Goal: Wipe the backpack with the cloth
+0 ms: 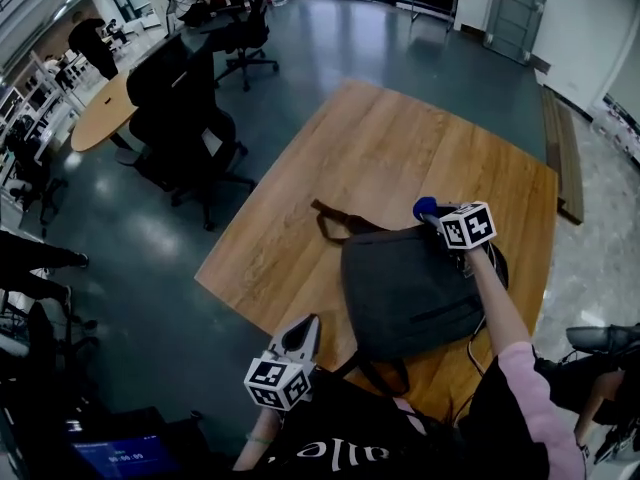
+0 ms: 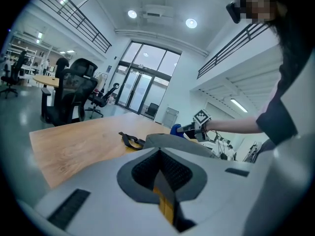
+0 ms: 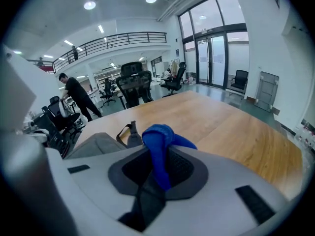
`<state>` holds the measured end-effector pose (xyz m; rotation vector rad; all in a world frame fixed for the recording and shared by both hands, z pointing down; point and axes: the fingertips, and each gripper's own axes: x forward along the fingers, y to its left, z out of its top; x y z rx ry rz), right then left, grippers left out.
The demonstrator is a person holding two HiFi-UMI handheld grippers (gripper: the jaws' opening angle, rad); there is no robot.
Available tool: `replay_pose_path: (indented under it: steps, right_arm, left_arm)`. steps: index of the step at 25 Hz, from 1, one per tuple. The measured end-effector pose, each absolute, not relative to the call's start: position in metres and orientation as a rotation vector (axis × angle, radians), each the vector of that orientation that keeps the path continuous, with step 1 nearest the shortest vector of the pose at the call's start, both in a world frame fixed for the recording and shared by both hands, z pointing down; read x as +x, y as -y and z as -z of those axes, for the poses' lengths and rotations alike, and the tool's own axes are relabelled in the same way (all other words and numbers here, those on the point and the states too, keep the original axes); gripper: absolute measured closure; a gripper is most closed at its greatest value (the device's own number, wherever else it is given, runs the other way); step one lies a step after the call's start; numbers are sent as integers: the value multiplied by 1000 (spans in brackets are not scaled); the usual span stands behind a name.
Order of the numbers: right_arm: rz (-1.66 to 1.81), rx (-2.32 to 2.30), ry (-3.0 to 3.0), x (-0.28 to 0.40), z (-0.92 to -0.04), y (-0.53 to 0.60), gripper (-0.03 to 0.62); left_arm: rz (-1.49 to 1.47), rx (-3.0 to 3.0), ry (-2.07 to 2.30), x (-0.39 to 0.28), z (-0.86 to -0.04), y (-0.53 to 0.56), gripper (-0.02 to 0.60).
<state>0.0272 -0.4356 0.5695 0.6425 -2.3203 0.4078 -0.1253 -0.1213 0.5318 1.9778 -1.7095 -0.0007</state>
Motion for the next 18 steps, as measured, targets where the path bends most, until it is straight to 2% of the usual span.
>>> replay_pose_path:
  steps: [9,14,18]
  right_arm:
    - [-355,500,2339,-75,-556,383,528]
    - [-213,433,2272,-107,-559,359,528]
    - [-231,360,2309,-137,-552,334,528]
  left_arm:
    - [37,1987,1714,-171,-521,114,583]
    - [68,1984,1722,-190,-520,111,583]
    - [86,1971,1731,-205,-521,106,583]
